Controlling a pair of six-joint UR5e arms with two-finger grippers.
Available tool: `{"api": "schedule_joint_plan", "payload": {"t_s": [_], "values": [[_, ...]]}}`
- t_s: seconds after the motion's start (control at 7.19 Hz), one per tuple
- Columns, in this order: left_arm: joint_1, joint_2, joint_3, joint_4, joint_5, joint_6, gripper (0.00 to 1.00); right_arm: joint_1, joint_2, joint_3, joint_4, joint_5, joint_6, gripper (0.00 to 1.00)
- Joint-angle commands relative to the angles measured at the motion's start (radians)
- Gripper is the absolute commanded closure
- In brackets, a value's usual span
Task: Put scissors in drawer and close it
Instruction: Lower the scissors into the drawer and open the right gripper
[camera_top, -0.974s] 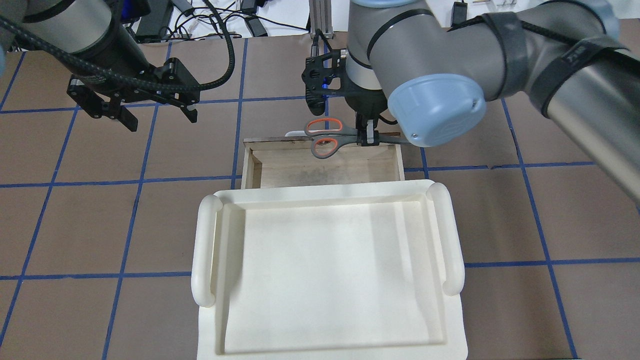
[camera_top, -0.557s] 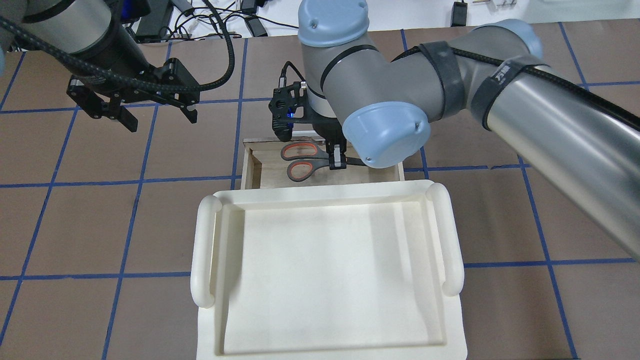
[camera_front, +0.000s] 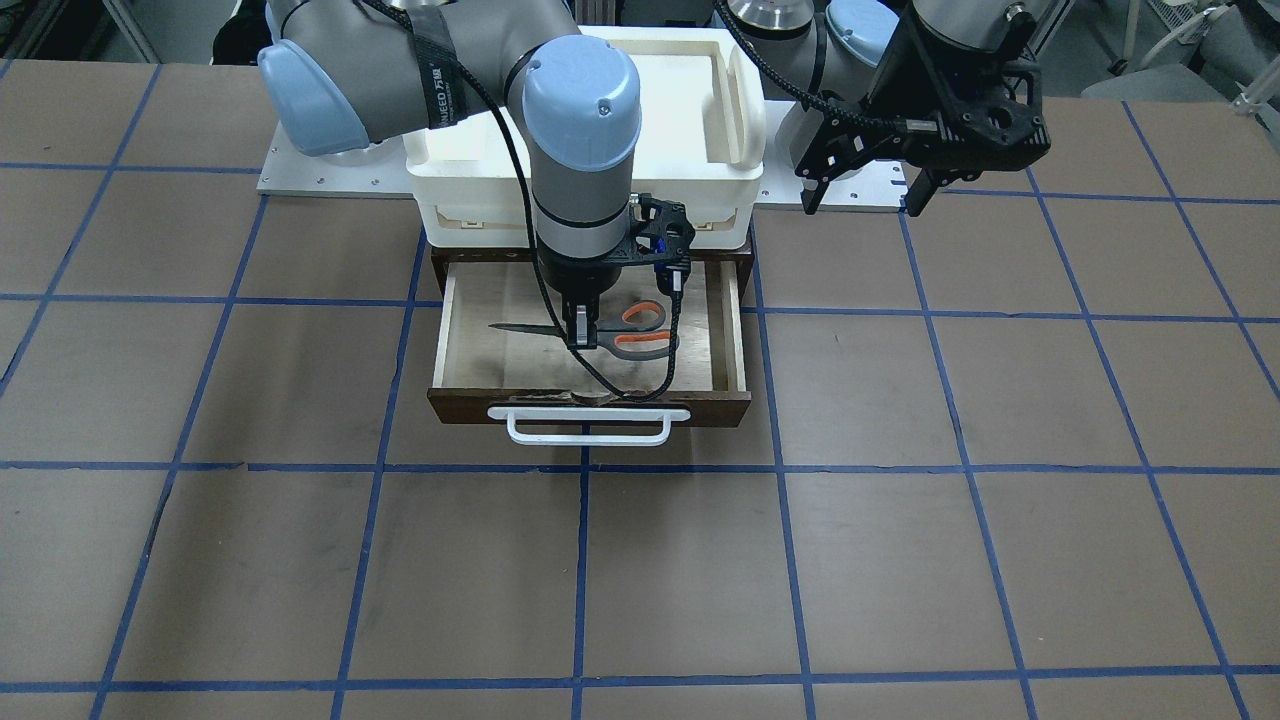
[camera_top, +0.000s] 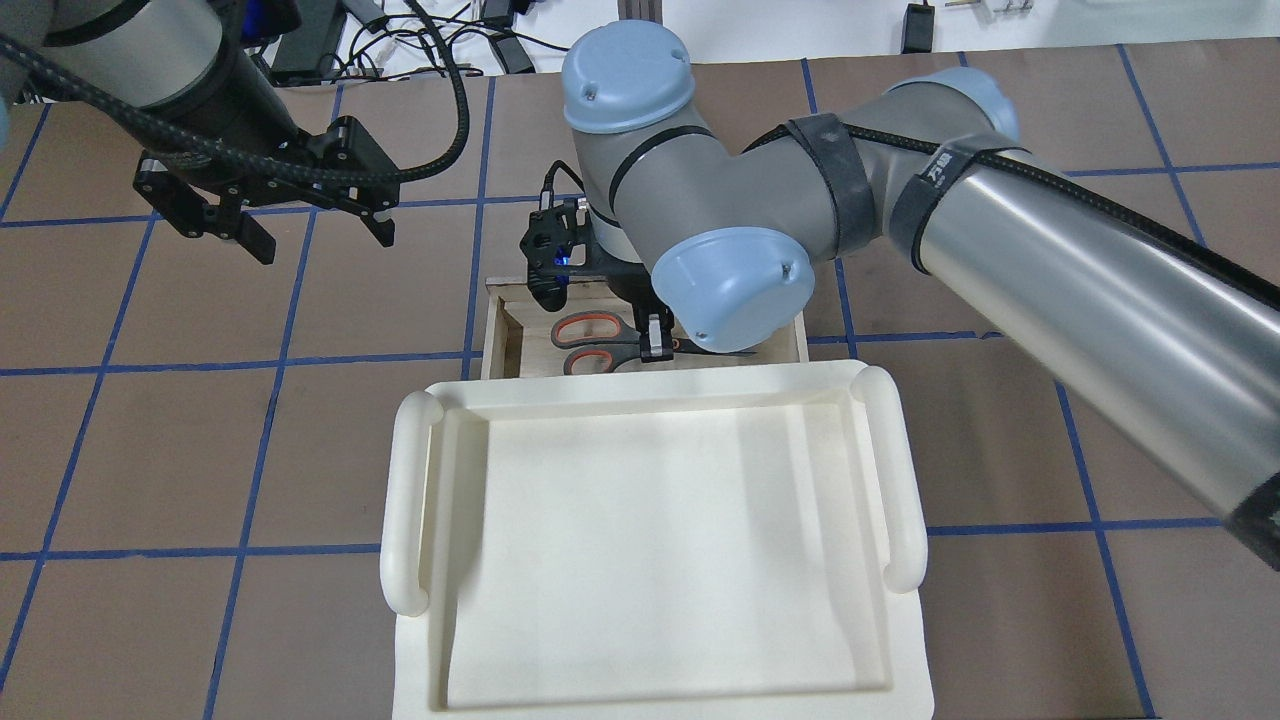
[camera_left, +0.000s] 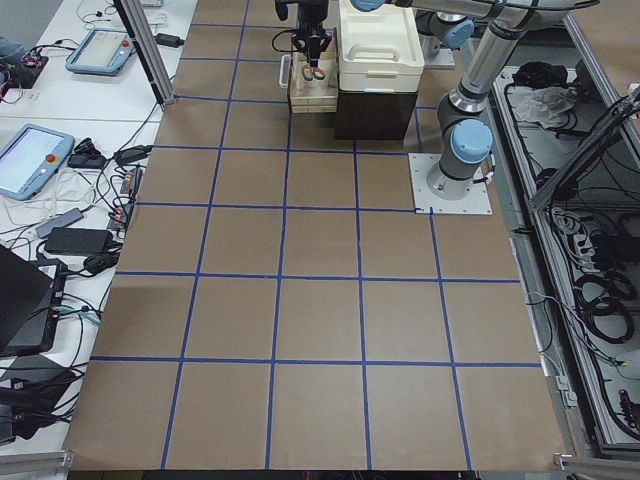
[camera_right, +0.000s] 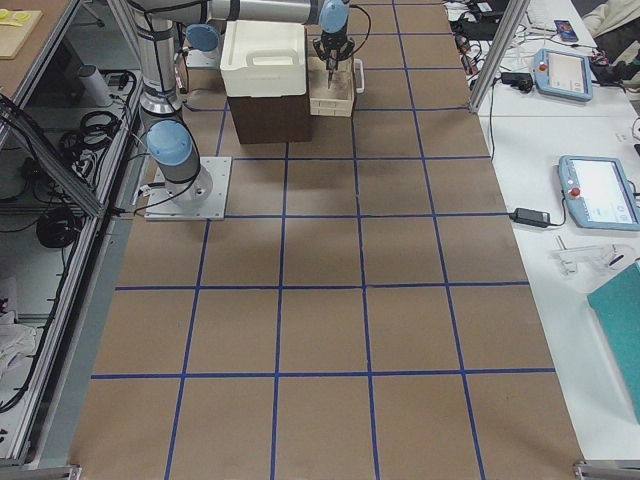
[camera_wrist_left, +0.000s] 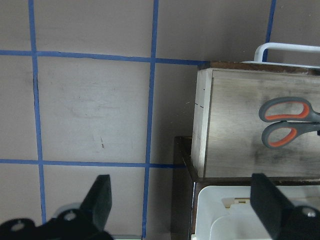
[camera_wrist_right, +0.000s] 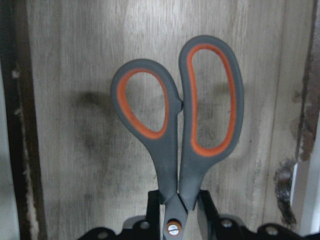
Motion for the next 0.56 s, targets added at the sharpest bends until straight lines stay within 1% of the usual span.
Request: {"api": "schedule_joint_plan", "payload": {"t_s": [0.0,0.14,0.28,0.42], "values": [[0.000,-0.002,0.000,0.001,0.000,0.000,0.00,0.001,0.015,0.002,0.001,0.001,0.000,1.00],[0.000,-0.002,0.000,0.001,0.000,-0.002,0.00,0.001,0.015,0.002,0.004,0.000,0.000,0.72],[0.000,-0.002,0.000,0.000,0.008,-0.006,0.00,0.001,0.015,0.002,0.003,0.003,0.000,0.29],[0.000,-0.002,0.000,0.001,0.005,-0.006,0.00,0.001,0.012,0.001,-0.002,0.013,0.000,0.10]]}}
